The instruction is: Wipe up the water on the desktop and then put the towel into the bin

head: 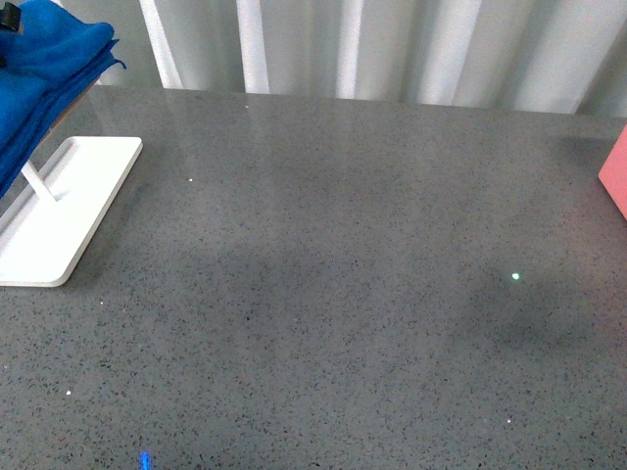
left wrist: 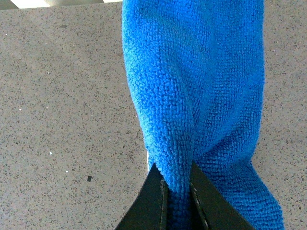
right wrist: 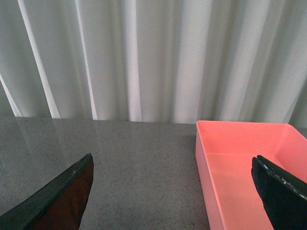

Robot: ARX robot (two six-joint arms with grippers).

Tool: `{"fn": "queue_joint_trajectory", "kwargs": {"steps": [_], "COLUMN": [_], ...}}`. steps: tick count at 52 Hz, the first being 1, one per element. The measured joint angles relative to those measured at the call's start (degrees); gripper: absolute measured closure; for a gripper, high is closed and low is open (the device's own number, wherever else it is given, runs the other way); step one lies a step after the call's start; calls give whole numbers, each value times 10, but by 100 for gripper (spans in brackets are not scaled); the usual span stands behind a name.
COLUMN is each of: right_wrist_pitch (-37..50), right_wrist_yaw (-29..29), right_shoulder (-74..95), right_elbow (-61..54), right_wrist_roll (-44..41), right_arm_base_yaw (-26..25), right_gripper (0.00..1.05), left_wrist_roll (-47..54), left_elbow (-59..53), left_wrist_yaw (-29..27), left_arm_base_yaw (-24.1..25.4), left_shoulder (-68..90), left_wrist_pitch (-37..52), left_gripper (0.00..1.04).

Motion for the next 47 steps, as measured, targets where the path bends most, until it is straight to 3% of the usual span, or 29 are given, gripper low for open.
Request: {"fn": "queue_joint_trajectory", "kwargs": {"steps": [20,30,38,41,47], "right_wrist_pitch": [0,0,0,0,0], "right_wrist_yaw": [0,0,0,0,0], "right_shoulder": [0,0,0,0,0], "right_elbow": [0,0,0,0,0], "right_wrist_roll": [0,0,0,0,0], "right_arm_base_yaw": [0,0,0,0,0], "right_gripper": [7,7,7,7,7], "left_wrist_roll": [1,-28,-74,-96,-108], "left_elbow": [26,48,45,18,-34], "left_wrist_yaw": [22,61,123,186,241], "left_arm_base_yaw": [3,-12,-70,-111,-176], "left_shoulder": [-54,-119,-191,-229,-270], "left_wrist_pitch": [-46,-57,-35,12,80], "left_gripper": [101,101,101,101,101]}}
